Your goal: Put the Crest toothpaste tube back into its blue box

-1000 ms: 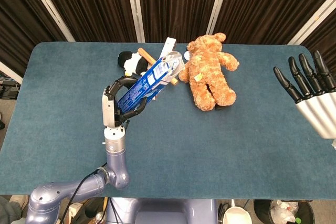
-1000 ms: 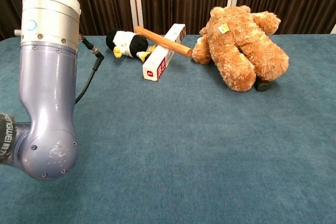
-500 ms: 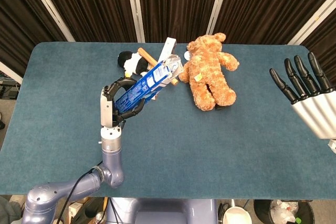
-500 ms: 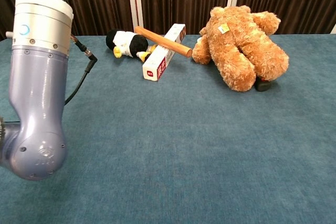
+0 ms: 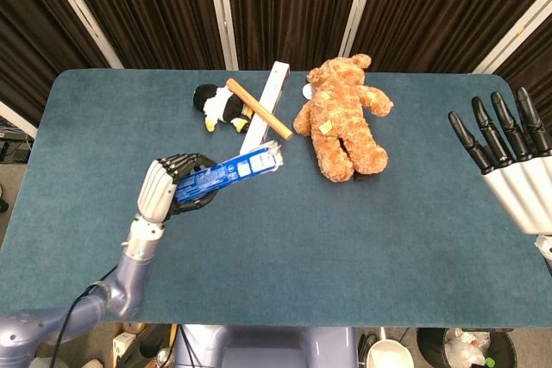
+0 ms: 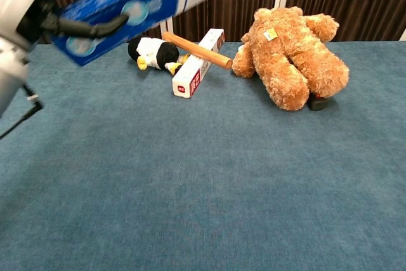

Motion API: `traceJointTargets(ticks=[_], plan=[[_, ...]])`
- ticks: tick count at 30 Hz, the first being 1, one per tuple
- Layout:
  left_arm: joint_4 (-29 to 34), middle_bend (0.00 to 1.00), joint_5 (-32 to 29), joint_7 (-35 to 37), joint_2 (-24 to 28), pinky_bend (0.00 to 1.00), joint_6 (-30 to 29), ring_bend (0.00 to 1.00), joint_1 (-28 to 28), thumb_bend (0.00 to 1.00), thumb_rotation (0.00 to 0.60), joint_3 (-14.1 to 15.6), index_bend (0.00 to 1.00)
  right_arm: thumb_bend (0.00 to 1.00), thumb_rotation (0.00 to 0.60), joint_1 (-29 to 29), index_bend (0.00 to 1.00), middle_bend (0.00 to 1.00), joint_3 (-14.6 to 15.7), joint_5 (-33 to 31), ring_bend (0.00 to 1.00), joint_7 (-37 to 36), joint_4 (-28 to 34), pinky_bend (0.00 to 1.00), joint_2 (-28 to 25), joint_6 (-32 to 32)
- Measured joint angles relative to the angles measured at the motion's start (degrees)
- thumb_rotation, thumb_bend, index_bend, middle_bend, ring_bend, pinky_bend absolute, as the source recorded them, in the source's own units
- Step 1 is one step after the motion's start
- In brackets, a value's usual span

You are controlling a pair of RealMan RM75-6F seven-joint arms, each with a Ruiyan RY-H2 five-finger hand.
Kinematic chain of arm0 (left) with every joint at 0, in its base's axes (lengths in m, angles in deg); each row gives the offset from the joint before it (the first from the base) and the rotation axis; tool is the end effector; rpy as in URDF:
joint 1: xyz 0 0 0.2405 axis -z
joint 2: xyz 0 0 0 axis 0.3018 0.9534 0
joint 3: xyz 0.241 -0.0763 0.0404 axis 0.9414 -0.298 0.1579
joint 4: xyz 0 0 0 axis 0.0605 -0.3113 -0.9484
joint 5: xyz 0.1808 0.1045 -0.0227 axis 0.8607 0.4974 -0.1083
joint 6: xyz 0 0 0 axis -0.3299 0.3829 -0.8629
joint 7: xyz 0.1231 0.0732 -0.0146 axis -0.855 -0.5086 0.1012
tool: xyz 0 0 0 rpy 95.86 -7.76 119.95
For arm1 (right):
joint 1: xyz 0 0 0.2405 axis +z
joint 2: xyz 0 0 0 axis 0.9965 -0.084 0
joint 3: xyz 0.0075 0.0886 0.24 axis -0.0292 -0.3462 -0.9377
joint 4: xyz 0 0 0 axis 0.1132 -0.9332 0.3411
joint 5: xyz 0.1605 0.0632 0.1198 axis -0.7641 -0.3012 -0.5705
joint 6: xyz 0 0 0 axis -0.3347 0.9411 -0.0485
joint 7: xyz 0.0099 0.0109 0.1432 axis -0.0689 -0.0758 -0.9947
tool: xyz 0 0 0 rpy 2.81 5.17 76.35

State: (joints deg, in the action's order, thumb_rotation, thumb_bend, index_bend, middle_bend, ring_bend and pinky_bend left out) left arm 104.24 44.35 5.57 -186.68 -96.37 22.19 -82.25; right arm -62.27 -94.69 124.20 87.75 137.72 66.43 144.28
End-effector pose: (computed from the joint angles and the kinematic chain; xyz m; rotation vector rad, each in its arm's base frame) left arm -0.1362 0.3273 0.0108 -1.4547 -0.7702 -1.9834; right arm -0.1755 -0.2791 0.2864 1.4749 0.4536 0.8138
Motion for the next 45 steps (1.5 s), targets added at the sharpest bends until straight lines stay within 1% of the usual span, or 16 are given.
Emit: traceJointTargets(ticks=[8, 16, 19, 22, 25, 27, 29, 33, 36, 39, 45], plan=[[0.3, 0.63, 0.48, -0.99, 2.41, 0.71, 1.68, 0.57, -3.58, 0.62, 0.6, 3.22, 0.48, 0.41, 0.6, -0.91, 0.0, 0.2, -0.22, -0.8, 0.1, -0.23, 2.33, 0.06, 1.57, 1.59], [-2.04, 0.6, 0.47, -3.22, 2.16, 0.68, 6.03, 0.55, -5.02, 0.6, 0.6, 6.15, 0.47, 0.41, 0.6, -1.69, 0.0, 0.2, -0.19, -0.95, 0.1, -0.1, 3.55, 0.06, 1.95, 2.38], [-4.02, 0.56, 0.24, -4.29, 1.52, 0.63, 8.61, 0.52, -5.48, 0.59, 0.6, 7.19, 0.44, 0.41, 0.6, -2.12, 0.0, 0.2, -0.13, -0.96, 0.1, -0.31, 3.81, 0.06, 1.83, 2.65], [-6.12, 0.51, 0.15, -5.11, 0.85, 0.58, 10.73, 0.47, -5.9, 0.55, 0.6, 8.16, 0.39, 0.41, 0.6, -2.41, 0.0, 0.2, -0.04, -1.12, 0.1, -0.61, 3.8, 0.06, 1.78, 2.68], [-7.26, 0.43, -0.08, -5.98, 0.49, 0.48, 12.78, 0.4, -6.17, 0.49, 0.6, 8.73, 0.32, 0.41, 0.6, -2.64, 0.0, 0.2, 0.04, -1.26, 0.1, -0.96, 3.7, 0.06, 1.94, 2.74], [-7.42, 0.37, -0.28, -6.83, 0.58, 0.38, 14.51, 0.34, -6.27, 0.41, 0.6, 9.15, 0.28, 0.41, 0.6, -2.77, 0.0, 0.2, 0.11, -1.33, 0.1, -1.26, 3.7, 0.06, 2.2, 2.83], [-6.96, 0.32, -0.48, -7.89, 1.1, 0.3, 16.53, 0.3, -6.33, 0.35, 0.6, 9.66, 0.23, 0.41, 0.6, -2.92, 0.0, 0.2, 0.16, -1.44, 0.1, -1.56, 3.73, 0.06, 2.53, 3.0], [-4.27, 0.17, -0.69, -11.51, 3.12, 0.18, 18.65, 0.18, -6.49, 0.24, 0.6, 10.32, 0.13, 0.41, 0.6, -3.19, 0.0, 0.2, 0.39, -1.29, 0.1, -1.86, 3.73, 0.06, 3.21, 3.25], [-0.76, 0.1, -1.04, -14.66, 5.26, 0.12, 19.31, 0.1, -6.78, 0.17, 0.6, 10.42, 0.08, 0.41, 0.6, -3.5, 0.0, 0.2, 0.66, -1.33, 0.1, -2.07, 3.9, 0.06, 3.56, 3.24], [4.2, 0.08, -1.75, -17.45, 8.07, 0.08, 19.95, 0.06, -7.18, 0.15, 0.6, 10.3, 0.06, 0.41, 0.6, -3.89, 0.0, 0.2, 0.95, -1.92, 0.1, -2.33, 4.28, 0.06, 4.03, 3.03], [17.19, 0.07, -3.72, -22.43, 15.53, 0.07, 20.03, 0.06, -8.78, 0.15, 0.6, 9.66, 0.05, 0.41, 0.6, -5.73, 0.0, 0.2, 2.17, -3.02, 0.1, -4.05, 5.16, 0.06, 5.8, 3.84]])
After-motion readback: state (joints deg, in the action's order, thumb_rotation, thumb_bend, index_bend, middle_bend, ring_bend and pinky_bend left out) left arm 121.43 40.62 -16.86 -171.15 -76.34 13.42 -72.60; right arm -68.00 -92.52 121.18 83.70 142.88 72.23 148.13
